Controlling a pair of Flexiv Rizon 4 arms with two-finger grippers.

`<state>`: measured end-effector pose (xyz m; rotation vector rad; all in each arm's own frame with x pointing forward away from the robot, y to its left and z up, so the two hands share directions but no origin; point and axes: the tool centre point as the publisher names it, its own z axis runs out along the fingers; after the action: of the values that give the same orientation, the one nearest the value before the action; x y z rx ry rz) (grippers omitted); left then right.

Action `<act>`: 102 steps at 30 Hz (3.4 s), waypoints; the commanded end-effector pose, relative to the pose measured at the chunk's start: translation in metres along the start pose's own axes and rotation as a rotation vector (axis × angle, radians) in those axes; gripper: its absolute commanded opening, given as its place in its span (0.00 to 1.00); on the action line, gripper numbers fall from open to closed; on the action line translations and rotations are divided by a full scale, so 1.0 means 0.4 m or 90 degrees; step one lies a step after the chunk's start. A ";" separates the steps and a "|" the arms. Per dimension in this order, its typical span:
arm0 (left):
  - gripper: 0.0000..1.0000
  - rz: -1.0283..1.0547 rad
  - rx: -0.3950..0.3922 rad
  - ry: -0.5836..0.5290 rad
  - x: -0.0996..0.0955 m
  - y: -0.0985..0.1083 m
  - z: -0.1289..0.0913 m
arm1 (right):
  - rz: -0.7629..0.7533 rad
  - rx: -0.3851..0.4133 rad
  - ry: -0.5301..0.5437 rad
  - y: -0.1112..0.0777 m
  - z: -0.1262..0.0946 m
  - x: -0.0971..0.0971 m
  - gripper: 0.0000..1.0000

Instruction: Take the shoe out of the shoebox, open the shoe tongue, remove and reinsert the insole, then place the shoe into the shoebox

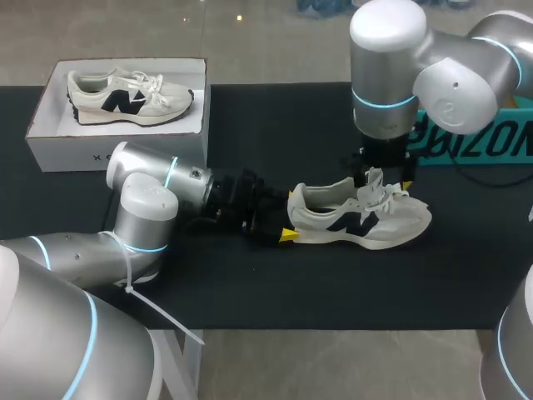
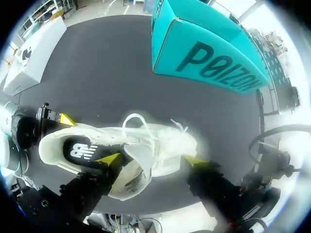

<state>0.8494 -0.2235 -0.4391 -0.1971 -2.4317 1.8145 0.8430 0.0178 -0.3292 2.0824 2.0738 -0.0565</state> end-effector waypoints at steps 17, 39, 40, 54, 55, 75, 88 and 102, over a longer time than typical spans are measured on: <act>0.00 0.000 0.001 0.001 -0.002 0.011 0.006 | 0.012 -0.002 0.010 -0.020 -0.017 -0.028 0.00; 0.00 0.000 0.001 0.001 -0.002 0.011 0.006 | -0.004 -0.019 0.033 -0.035 -0.049 -0.035 1.00; 0.00 0.000 0.001 0.001 -0.002 0.011 0.006 | -0.017 -0.024 0.030 -0.038 -0.061 -0.030 1.00; 0.00 0.000 0.001 0.001 -0.002 0.011 0.006 | -0.647 -0.066 0.056 -0.093 -0.195 0.093 1.00; 0.00 0.000 0.001 0.001 -0.002 0.011 0.006 | -0.719 -0.058 0.055 -0.110 -0.198 0.104 1.00; 0.00 0.000 0.001 0.001 -0.002 0.011 0.006 | -0.762 -0.053 0.055 -0.124 -0.202 0.110 1.00; 0.00 0.000 0.001 0.001 -0.002 0.011 0.006 | -0.838 -0.051 0.090 -0.101 -0.194 0.125 1.00; 0.00 0.000 0.001 0.001 -0.002 0.011 0.006 | -0.960 -0.057 0.096 -0.086 -0.175 0.171 1.00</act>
<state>0.8495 -0.2234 -0.4392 -0.1969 -2.4317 1.8145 0.7960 0.0914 -0.2728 0.0278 3.0571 0.0169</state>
